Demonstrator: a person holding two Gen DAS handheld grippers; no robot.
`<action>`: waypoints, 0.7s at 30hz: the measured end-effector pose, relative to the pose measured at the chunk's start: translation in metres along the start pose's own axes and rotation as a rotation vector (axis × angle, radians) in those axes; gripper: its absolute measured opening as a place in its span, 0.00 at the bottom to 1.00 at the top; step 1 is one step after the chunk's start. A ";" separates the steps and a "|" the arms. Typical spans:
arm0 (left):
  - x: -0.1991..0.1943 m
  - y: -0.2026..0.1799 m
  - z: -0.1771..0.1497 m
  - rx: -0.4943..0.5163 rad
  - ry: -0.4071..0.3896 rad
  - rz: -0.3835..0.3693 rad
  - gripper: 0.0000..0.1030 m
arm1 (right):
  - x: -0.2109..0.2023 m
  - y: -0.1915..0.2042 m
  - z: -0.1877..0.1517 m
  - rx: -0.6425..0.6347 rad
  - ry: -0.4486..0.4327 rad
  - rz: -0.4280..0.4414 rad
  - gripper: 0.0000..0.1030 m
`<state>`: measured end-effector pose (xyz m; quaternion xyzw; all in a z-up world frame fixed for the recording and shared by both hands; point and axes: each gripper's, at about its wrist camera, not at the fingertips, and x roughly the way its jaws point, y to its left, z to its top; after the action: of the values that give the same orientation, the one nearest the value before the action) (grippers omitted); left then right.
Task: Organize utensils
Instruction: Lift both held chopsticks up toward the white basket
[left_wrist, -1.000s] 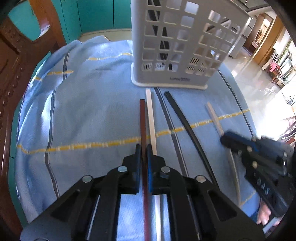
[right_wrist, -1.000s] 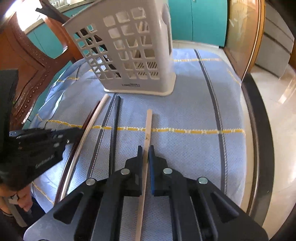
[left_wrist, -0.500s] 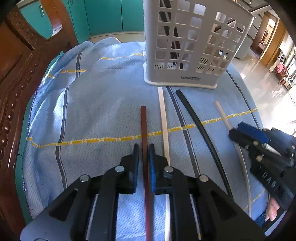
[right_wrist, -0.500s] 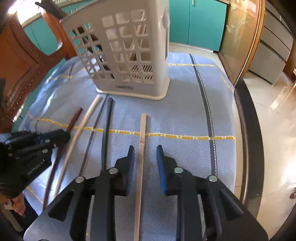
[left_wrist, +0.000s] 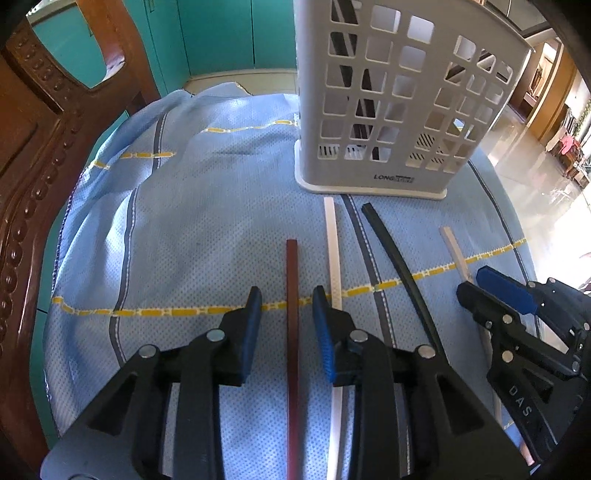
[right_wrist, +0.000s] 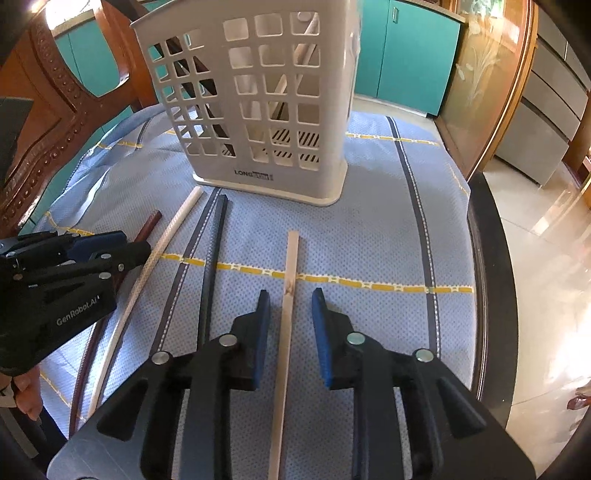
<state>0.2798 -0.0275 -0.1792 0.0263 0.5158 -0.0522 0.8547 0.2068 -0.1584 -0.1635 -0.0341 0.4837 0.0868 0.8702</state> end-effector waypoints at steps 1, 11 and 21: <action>0.000 0.000 0.001 0.004 -0.001 -0.006 0.19 | 0.000 -0.002 0.000 0.010 0.004 0.017 0.07; -0.001 -0.009 0.000 0.016 -0.019 0.005 0.07 | -0.007 -0.010 0.001 0.057 -0.014 0.076 0.06; -0.087 0.001 0.004 0.013 -0.235 -0.072 0.07 | -0.100 -0.024 0.011 0.050 -0.343 0.195 0.06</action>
<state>0.2431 -0.0214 -0.1008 0.0069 0.4125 -0.0886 0.9066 0.1685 -0.1918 -0.0737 0.0501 0.3313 0.1632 0.9279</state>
